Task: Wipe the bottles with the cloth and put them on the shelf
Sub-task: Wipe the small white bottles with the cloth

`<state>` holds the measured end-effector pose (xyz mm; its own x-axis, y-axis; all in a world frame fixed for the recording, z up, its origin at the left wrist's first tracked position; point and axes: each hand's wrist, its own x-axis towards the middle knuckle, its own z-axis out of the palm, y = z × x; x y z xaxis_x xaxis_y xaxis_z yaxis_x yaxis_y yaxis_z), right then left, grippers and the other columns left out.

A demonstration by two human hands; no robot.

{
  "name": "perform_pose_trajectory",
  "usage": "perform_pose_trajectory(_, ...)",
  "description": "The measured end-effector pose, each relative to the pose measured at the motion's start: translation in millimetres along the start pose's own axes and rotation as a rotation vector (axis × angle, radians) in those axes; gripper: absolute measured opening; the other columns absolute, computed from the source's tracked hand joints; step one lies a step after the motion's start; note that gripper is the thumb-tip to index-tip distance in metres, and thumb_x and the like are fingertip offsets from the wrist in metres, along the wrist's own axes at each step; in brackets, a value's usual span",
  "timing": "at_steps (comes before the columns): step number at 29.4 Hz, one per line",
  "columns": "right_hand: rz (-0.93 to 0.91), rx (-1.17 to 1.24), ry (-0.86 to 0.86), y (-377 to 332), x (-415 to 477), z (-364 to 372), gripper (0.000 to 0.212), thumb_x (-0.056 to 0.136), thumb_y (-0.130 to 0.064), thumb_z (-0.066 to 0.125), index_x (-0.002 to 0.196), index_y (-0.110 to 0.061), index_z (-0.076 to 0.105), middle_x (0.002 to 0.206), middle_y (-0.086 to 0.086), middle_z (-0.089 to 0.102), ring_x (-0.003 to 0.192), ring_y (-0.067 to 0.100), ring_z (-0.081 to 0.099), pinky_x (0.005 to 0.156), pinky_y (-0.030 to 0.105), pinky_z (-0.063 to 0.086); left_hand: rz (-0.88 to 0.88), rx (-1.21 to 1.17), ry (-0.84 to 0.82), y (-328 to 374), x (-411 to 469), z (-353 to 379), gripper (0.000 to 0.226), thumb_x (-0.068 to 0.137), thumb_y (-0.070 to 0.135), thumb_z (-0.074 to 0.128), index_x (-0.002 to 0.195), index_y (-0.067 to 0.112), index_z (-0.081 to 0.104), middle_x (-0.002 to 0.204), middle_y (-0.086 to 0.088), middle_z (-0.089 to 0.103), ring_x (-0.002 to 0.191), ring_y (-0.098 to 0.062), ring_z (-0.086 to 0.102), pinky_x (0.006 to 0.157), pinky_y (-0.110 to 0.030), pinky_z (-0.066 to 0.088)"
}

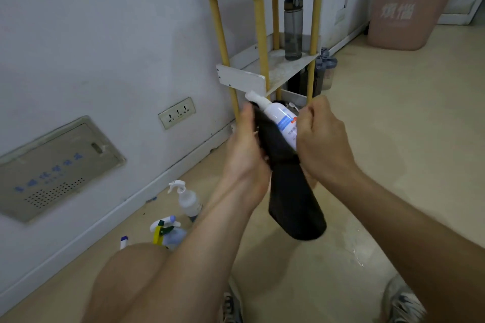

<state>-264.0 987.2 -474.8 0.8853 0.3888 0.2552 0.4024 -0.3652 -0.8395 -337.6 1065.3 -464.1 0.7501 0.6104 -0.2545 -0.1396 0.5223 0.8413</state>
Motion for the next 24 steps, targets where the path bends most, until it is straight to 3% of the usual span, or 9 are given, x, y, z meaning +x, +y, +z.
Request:
perform_pose_trajectory(2, 0.356, 0.385, -0.24, -4.8, 5.7, -5.6, 0.018, 0.102, -0.017, 0.036, 0.092, -0.01, 0.048, 0.066, 0.008, 0.054, 0.045, 0.018, 0.051, 0.035, 0.019, 0.029, 0.02, -0.168, -0.03, 15.2, 1.8, -7.5, 0.055, 0.098, 0.054, 0.039, 0.129, 0.014, 0.061, 0.113, -0.008, 0.069, 0.097, -0.02, 0.067, 0.068, -0.028, 0.058)
perform_pose_trajectory(5, 0.669, 0.698, -0.748, -7.9, 2.7, -14.8, 0.029, 0.102, -0.023, 0.032, 0.099, -0.005, 0.054, 0.053, 0.012, 0.055, 0.032, 0.015, 0.043, 0.03, 0.011, 0.023, 0.077, -0.195, -0.093, 28.0, 1.6, -12.0, 0.064, 0.083, 0.051, 0.059, 0.133, 0.012, 0.058, 0.128, -0.011, 0.065, 0.116, -0.027, 0.063, 0.095, -0.045, 0.054)
perform_pose_trajectory(7, 0.713, 0.737, -0.909, -10.1, 0.1, -17.6, 0.031, 0.101, -0.025, 0.03, 0.097, -0.007, 0.055, 0.055, 0.012, 0.053, 0.033, 0.013, 0.041, 0.028, 0.012, 0.025, 0.189, 0.0, -0.053, 28.5, 4.0, -11.8, 0.052, 0.081, 0.047, 0.064, 0.115, 0.008, 0.067, 0.109, -0.01, 0.073, 0.1, -0.026, 0.07, 0.091, -0.046, 0.056)
perform_pose_trajectory(10, 0.711, 0.693, -0.843, -16.8, -6.9, -10.7, 0.033, 0.101, -0.024, 0.03, 0.092, -0.006, 0.056, 0.054, 0.012, 0.053, 0.033, 0.014, 0.041, 0.028, 0.012, 0.023, 0.373, 0.135, 0.146, 30.3, 6.4, -6.9, 0.025, 0.092, 0.033, 0.064, 0.081, 0.012, 0.068, 0.072, -0.002, 0.073, 0.068, -0.017, 0.07, 0.068, -0.034, 0.06)
perform_pose_trajectory(13, 0.527, 0.49, -0.567, -26.3, -15.8, 3.0, 0.033, 0.104, -0.024, 0.032, 0.088, -0.006, 0.055, 0.061, 0.014, 0.058, 0.035, 0.018, 0.048, 0.033, 0.016, 0.027, 0.454, 0.135, 0.308, 35.3, 12.4, -8.6, 0.027, 0.092, 0.028, 0.066, 0.069, 0.014, 0.064, 0.059, 0.004, 0.066, 0.059, -0.012, 0.065, 0.06, -0.027, 0.056)
perform_pose_trajectory(16, -0.187, -0.093, -0.307, -26.4, -33.5, 10.3, 0.019, 0.105, -0.025, 0.029, 0.098, -0.013, 0.043, 0.079, 0.006, 0.052, 0.059, 0.026, 0.058, 0.05, 0.028, 0.032, 0.43, 0.089, 0.421, 37.4, 21.0, -17.4, 0.028, 0.092, 0.029, 0.067, 0.07, 0.012, 0.063, 0.069, -0.002, 0.065, 0.065, -0.016, 0.064, 0.064, -0.03, 0.057)
perform_pose_trajectory(18, -0.479, -0.349, -0.224, -25.8, -44.8, 14.0, 0.02, 0.104, -0.035, 0.029, 0.109, -0.019, 0.039, 0.085, 0.002, 0.051, 0.07, 0.027, 0.052, 0.053, 0.035, 0.026, 0.365, 0.043, 0.463, 41.1, 27.2, -27.1, 0.027, 0.091, 0.031, 0.067, 0.074, 0.011, 0.063, 0.078, -0.005, 0.066, 0.071, -0.019, 0.066, 0.067, -0.033, 0.058)
perform_pose_trajectory(21, -0.543, -0.493, -0.347, -25.5, -48.9, 23.6, 0.051, 0.103, -0.041, 0.034, 0.149, -0.022, 0.023, 0.121, 0.007, 0.051, 0.1, 0.023, 0.053, 0.073, 0.035, 0.044, 0.336, 0.001, 0.511, 48.1, 33.7, -41.8, 0.026, 0.09, 0.031, 0.068, 0.076, 0.01, 0.064, 0.081, -0.007, 0.067, 0.075, -0.022, 0.067, 0.073, -0.038, 0.06)
perform_pose_trajectory(24, -0.513, -0.396, -0.402, -26.9, -45.2, 17.8, 0.056, 0.103, -0.041, 0.039, 0.153, -0.023, 0.022, 0.133, 0.004, 0.047, 0.107, 0.016, 0.047, 0.079, 0.025, 0.038, 0.33, -0.028, 0.494, 54.4, 34.2, -44.6, 0.024, 0.089, 0.027, 0.068, 0.072, 0.01, 0.063, 0.072, -0.005, 0.064, 0.062, -0.018, 0.064, 0.06, -0.029, 0.057)
